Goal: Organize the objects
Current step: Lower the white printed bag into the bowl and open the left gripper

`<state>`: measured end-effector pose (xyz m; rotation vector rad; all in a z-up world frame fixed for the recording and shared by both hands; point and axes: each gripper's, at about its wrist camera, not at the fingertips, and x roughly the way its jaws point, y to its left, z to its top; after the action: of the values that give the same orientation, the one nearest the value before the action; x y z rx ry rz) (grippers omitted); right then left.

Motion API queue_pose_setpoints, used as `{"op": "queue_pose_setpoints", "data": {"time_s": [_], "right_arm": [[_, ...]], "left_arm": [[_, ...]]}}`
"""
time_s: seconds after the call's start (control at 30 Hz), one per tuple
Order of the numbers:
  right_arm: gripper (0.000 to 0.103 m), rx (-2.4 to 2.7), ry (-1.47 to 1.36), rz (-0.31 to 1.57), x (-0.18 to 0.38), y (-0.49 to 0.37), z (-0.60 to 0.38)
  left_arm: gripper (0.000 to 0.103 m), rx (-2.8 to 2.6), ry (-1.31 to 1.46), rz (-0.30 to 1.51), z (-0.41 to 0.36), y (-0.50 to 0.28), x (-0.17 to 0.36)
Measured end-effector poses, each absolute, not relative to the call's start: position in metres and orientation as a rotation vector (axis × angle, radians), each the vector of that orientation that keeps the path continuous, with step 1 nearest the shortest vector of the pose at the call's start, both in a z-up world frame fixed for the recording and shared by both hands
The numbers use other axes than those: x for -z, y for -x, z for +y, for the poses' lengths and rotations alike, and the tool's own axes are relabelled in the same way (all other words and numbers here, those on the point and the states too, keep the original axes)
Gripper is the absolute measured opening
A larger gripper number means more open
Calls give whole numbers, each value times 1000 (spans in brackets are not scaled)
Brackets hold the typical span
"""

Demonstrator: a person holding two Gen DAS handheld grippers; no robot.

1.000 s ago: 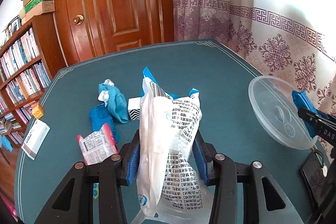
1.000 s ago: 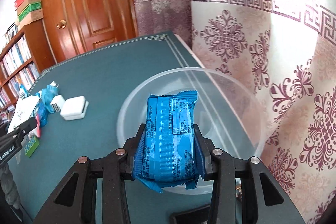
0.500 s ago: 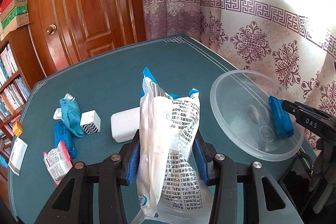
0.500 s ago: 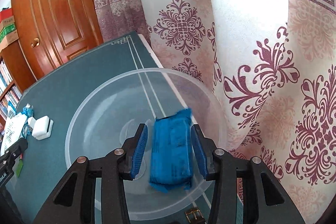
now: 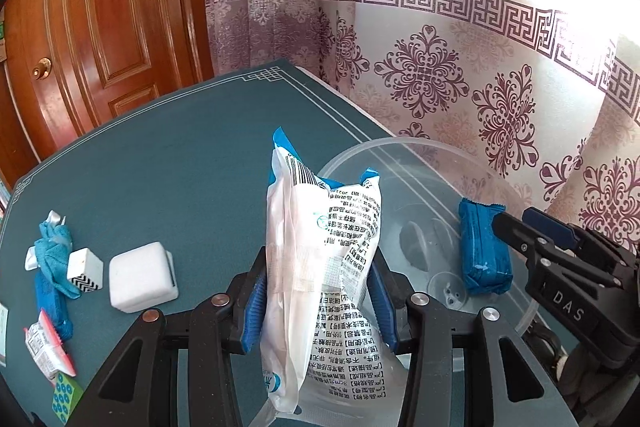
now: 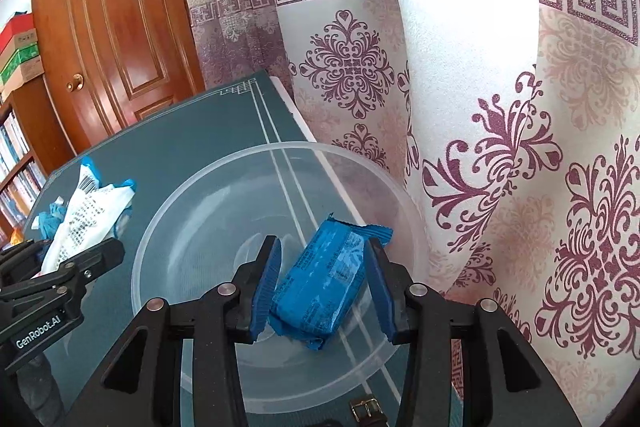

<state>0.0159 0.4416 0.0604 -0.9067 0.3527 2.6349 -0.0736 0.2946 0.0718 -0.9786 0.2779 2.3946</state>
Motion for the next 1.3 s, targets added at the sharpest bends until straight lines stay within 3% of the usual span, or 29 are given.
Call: {"op": "queue_pose_setpoints", "data": {"time_s": [0.17,0.2,0.23,0.3,0.57,0.8,1.03,1.3], "right_arm": [[45,-2631,914,357,-59,-15,442],[45,-2630,914,357,-59,-15,442],[45,-2630,912,356,-60,-16,442],[45,-2631,906,354,-61,-16,441],[45,-2651,908,351,-64,-17,432],[45,-2667,918,327,-64,-19,421],[61,-2685,933,354,-64,-21,414],[61,-2759,969,369,-62,-22,393]], "left_arm": [[50,-2336,952,228,313,82,-71],[59,-2333,940,211,314,83,-73],[75,-2340,928,196,314,83,-74],[87,-2368,897,153,308,82,-78],[90,-2444,887,153,284,80,-81],[102,-2496,891,169,269,74,-78],[102,-2531,896,203,254,68,-77],[102,-2581,937,182,228,69,-74]]}}
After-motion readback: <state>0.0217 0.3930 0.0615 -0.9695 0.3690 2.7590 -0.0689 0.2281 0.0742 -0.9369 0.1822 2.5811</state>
